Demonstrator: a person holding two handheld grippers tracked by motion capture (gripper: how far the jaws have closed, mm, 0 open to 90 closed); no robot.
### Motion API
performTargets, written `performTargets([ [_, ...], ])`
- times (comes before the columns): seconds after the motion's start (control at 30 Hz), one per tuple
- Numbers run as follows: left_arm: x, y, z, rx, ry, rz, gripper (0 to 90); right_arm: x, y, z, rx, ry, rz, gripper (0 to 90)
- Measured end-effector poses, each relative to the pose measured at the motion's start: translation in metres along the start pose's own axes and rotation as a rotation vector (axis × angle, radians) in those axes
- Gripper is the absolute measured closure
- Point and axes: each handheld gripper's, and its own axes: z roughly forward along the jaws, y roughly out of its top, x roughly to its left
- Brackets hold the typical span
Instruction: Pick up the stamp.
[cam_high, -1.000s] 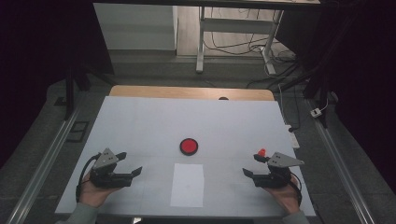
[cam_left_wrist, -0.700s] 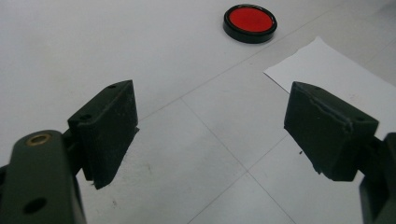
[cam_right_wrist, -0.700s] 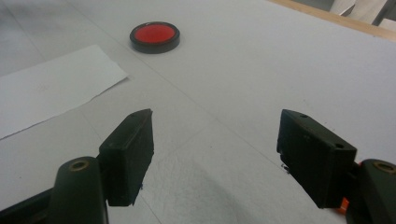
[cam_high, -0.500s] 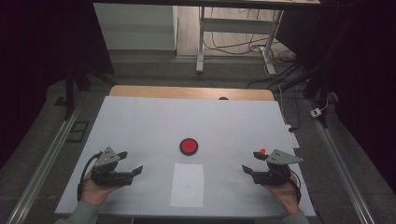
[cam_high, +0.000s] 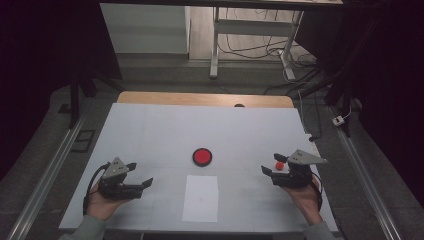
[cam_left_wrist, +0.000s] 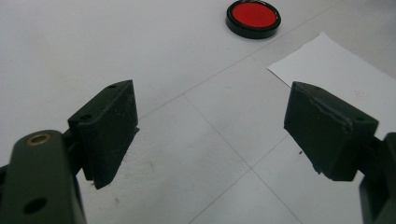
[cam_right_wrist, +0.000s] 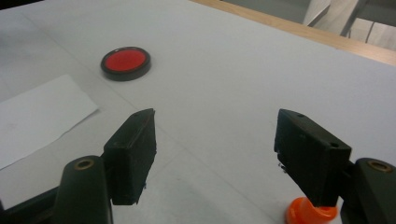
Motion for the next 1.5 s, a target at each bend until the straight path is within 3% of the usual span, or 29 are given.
performTargets([
  [0.43, 0.0, -0.002, 0.003, 0.013, -0.003, -0.007, 17.9, -0.022, 0.003, 0.004, 0.043, -0.053, 0.036, 30.1],
  [0.57, 0.001, -0.002, 0.003, 0.013, 0.001, -0.007, 17.9, -0.026, 0.012, 0.004, 0.074, -0.059, 0.03, 30.3],
  [0.8, 0.001, 0.0, 0.007, 0.018, -0.005, -0.003, 17.9, -0.037, 0.023, 0.009, 0.068, -0.083, 0.037, 31.0],
  [0.93, 0.0, 0.0, 0.008, 0.023, -0.005, 0.003, 17.9, -0.044, 0.018, 0.009, 0.029, -0.084, 0.063, 31.7],
  [1.1, 0.0, -0.001, 0.008, 0.025, 0.0, 0.005, 17.9, -0.053, 0.012, 0.01, 0.069, -0.093, 0.07, 31.7],
  [1.5, 0.0, -0.002, 0.009, 0.027, -0.005, 0.007, 17.6, -0.058, -0.007, 0.016, 0.167, -0.121, 0.083, 34.6],
])
